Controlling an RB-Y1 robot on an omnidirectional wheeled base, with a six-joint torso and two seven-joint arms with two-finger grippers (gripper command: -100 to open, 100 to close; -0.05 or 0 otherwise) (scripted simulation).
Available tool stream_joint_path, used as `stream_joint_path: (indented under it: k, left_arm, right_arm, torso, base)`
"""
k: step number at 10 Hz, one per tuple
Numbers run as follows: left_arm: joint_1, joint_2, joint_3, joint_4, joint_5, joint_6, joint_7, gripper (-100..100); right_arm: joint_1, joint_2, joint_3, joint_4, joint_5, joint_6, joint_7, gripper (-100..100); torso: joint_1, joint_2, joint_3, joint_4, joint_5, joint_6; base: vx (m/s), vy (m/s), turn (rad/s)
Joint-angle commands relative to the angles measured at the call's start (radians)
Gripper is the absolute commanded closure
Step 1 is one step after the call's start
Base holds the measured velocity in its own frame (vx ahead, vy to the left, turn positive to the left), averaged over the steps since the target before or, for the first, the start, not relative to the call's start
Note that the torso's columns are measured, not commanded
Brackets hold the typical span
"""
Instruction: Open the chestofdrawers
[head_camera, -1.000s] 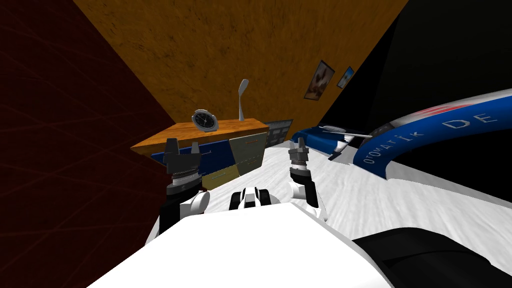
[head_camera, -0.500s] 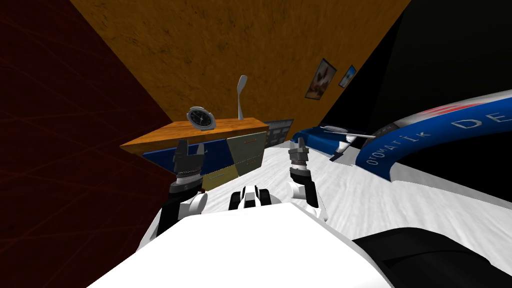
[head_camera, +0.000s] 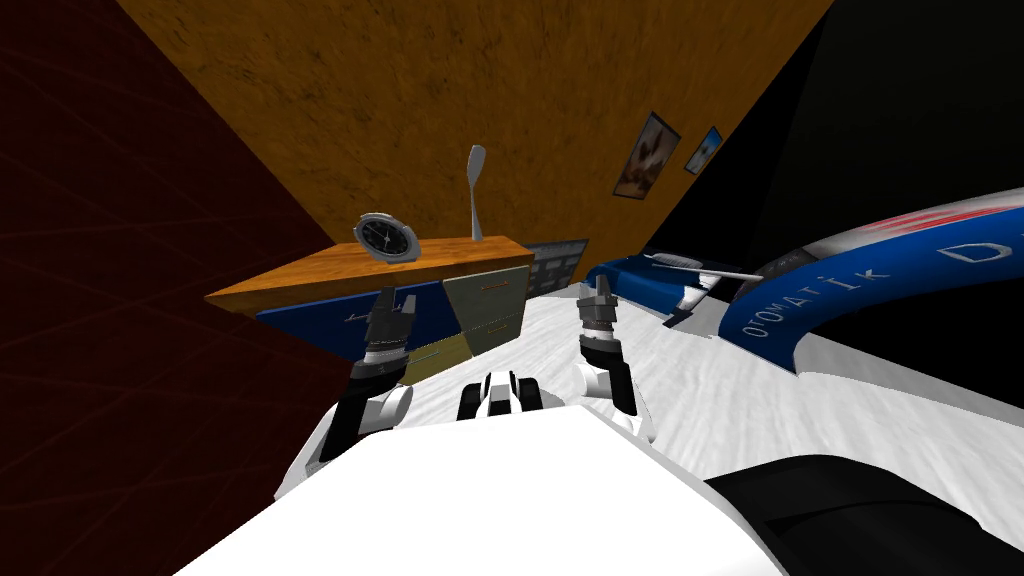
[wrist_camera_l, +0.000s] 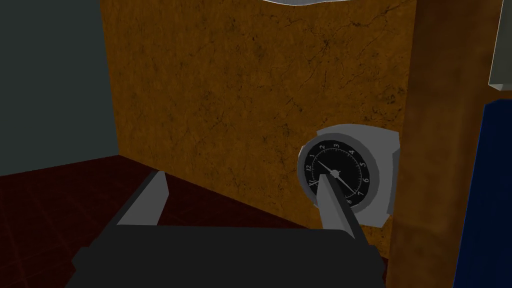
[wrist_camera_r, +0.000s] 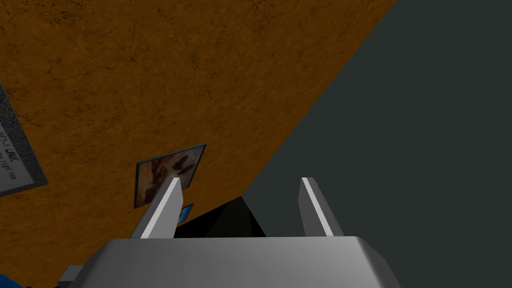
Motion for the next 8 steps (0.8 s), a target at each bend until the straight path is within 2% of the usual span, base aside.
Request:
stream_joint_path:
  k: [1,6,8]
  left_arm:
    - [-0.012,0.003,0.004,0.053,-0.001,0.009,-0.008,-100]
    - [-0.045,0.011,0.032,0.185,0.005,0.042,-0.020,-100]
    - [-0.052,0.014,0.038,0.213,0.006,0.049,-0.022,-100]
  right_arm:
    - [0.000,0.000,0.000,0.000,0.000,0.000,0.000,0]
    - [0.000,0.000,0.000,0.000,0.000,0.000,0.000,0]
    - [0.000,0.000,0.000,0.000,0.000,0.000,0.000,0]
  torso:
    - [0.002,0.000,0.000,0.000,0.001,0.000]
    - [0.000,0.000,0.000,0.000,0.000,0.000]
    - [0.002,0.002,0.001,0.000,0.001,0.000]
  base:
    - [0.076,-0.106,0.034]
    - [0.100,-0.135,0.048]
    - [0.071,-0.124,0.030]
